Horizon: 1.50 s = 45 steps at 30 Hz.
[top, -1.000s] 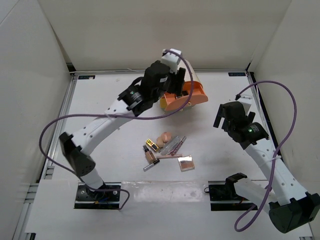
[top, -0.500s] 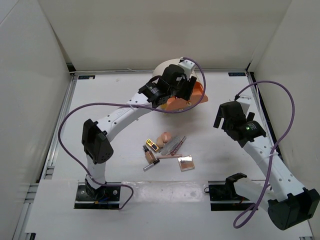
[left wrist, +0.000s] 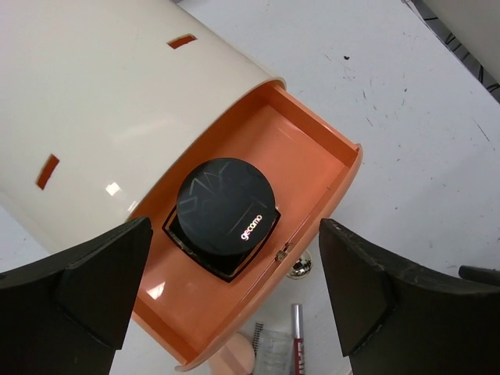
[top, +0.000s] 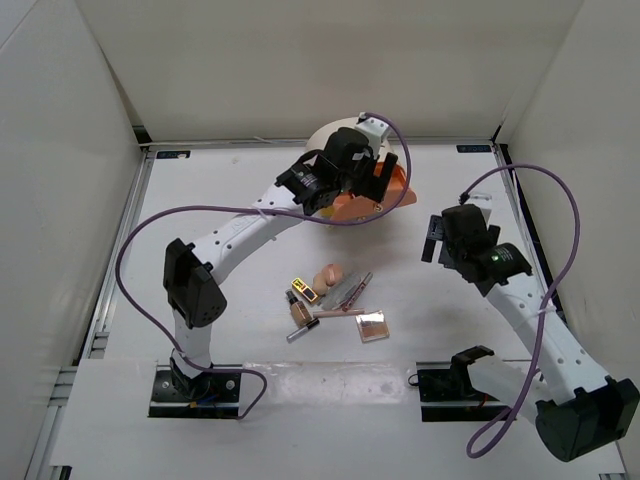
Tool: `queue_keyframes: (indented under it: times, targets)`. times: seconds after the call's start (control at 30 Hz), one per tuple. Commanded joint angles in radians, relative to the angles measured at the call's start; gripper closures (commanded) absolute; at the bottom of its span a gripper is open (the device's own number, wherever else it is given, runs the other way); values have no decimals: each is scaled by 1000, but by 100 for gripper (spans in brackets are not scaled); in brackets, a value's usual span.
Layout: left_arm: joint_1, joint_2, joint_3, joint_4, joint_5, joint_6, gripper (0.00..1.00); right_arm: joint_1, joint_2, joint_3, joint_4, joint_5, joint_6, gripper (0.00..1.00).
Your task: Organize the makeup
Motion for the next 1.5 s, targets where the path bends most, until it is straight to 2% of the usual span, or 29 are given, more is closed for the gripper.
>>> queue_keyframes:
  times: [0.0,0.07,0.13,0.2,0.23,0.33,0.37,0.47,0.6,0.73,1.03,1.13,1.17,1.23,1.27,1.37,1.47]
  targets:
    - [-1,-95,76,-38,-53,11,2,23,-28,0,0,-147,-85,1]
    - [-1,-141,71,-63,-88,0,2,60,-20,-12,35,-306,-140,1]
    - [5,-178,21,-97,-143,-32,2,121,6,-18,44,-386,-148,1]
    - [11,-264,-39,-128,-186,-66,2,189,67,-18,44,-377,-143,1]
    - [15,-301,-83,-131,-198,-103,2,260,89,-23,44,-344,-134,1]
    - [15,-485,-356,-106,-217,-179,2,391,162,-32,56,-288,-79,1]
    - [19,-534,-491,-100,-217,-201,2,416,179,-37,65,-285,-64,1]
    - [30,-675,-657,-161,-217,-302,2,480,230,-86,154,-306,4,1]
    - [33,-792,-780,-235,-223,-402,2,523,313,-132,200,-313,80,1]
    - [34,-847,-826,-278,-229,-442,2,572,383,-153,216,-294,105,1]
    - [33,-835,-837,-302,-220,-448,2,619,466,-216,277,-313,160,2]
    - [33,-835,-832,-306,-223,-451,2,625,460,-241,299,-311,182,11]
    - [33,-835,-832,-303,-223,-451,2,625,457,-247,302,-319,191,27]
    - [34,-835,-829,-296,-228,-451,2,628,439,-256,302,-310,197,43]
    - [34,-835,-829,-296,-229,-448,2,625,433,-253,296,-307,196,45]
    - [36,-832,-817,-296,-238,-445,2,622,390,-221,219,-255,214,61]
    - [36,-823,-819,-275,-243,-434,2,619,307,-178,118,-169,246,62]
